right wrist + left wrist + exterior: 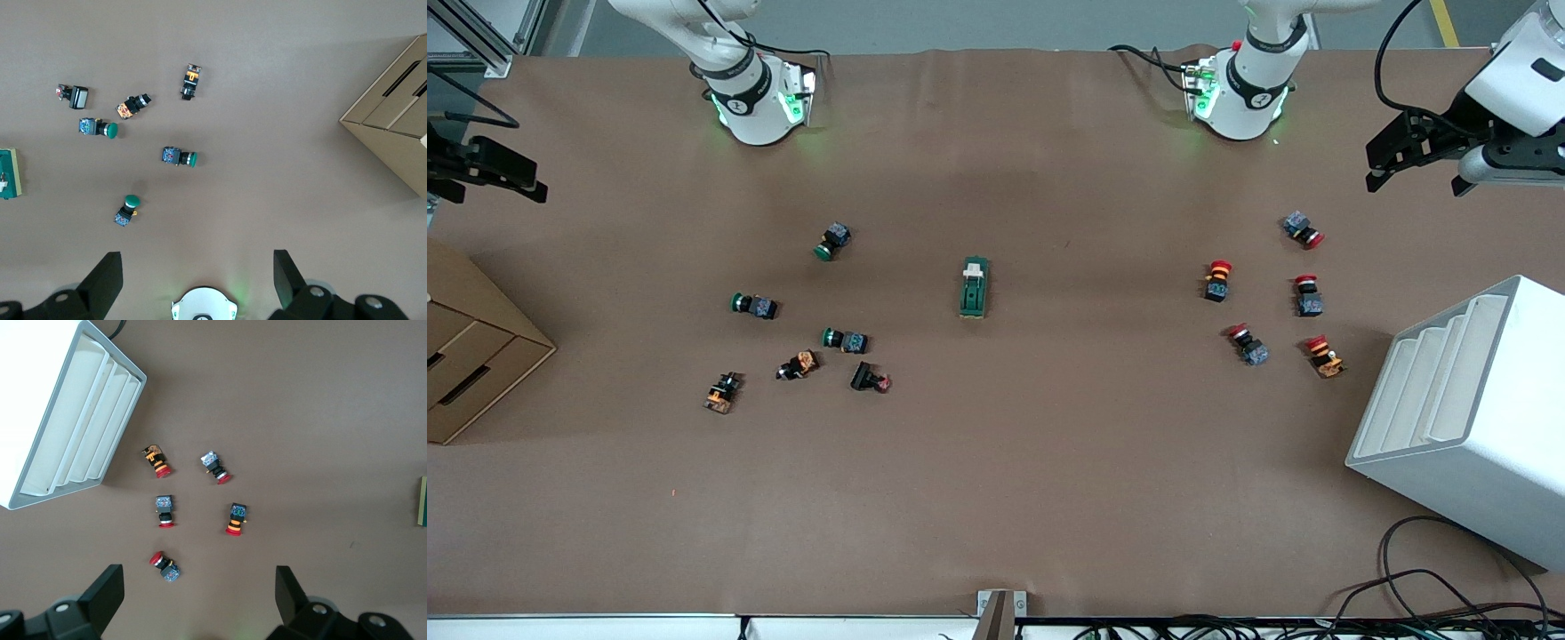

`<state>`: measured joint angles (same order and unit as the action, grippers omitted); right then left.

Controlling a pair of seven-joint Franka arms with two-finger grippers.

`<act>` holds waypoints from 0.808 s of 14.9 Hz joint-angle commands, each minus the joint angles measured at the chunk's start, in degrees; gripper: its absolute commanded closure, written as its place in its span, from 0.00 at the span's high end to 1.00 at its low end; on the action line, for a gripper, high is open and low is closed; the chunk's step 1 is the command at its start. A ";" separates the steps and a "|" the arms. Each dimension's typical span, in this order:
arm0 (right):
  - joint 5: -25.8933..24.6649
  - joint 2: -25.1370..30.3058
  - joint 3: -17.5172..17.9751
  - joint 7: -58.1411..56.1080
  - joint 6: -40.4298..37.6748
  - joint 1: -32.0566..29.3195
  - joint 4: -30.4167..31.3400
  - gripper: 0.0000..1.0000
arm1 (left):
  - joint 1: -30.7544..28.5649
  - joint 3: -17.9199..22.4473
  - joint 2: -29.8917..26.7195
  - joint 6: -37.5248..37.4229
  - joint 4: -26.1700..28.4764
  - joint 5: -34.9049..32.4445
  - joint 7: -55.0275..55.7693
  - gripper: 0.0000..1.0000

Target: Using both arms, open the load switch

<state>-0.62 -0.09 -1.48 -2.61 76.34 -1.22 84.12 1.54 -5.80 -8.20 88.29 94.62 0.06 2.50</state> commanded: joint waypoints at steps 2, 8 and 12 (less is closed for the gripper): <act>1.06 1.67 -0.54 -0.12 1.79 -0.01 2.27 1.00 | -0.31 0.09 -0.24 0.48 -0.14 0.73 -0.74 1.00; 1.33 1.67 -0.46 -0.12 2.67 0.16 2.36 1.00 | -0.31 0.09 -0.68 0.39 -0.23 0.73 -0.56 1.00; 1.33 1.67 -0.37 -0.21 2.76 0.25 2.36 1.00 | -0.31 0.27 -0.15 0.04 -1.37 0.73 -0.31 1.00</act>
<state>-0.02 -0.08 -1.70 -2.61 78.26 -1.22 84.67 1.48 -5.69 -8.26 88.41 94.06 0.06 2.50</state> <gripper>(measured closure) 0.000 0.000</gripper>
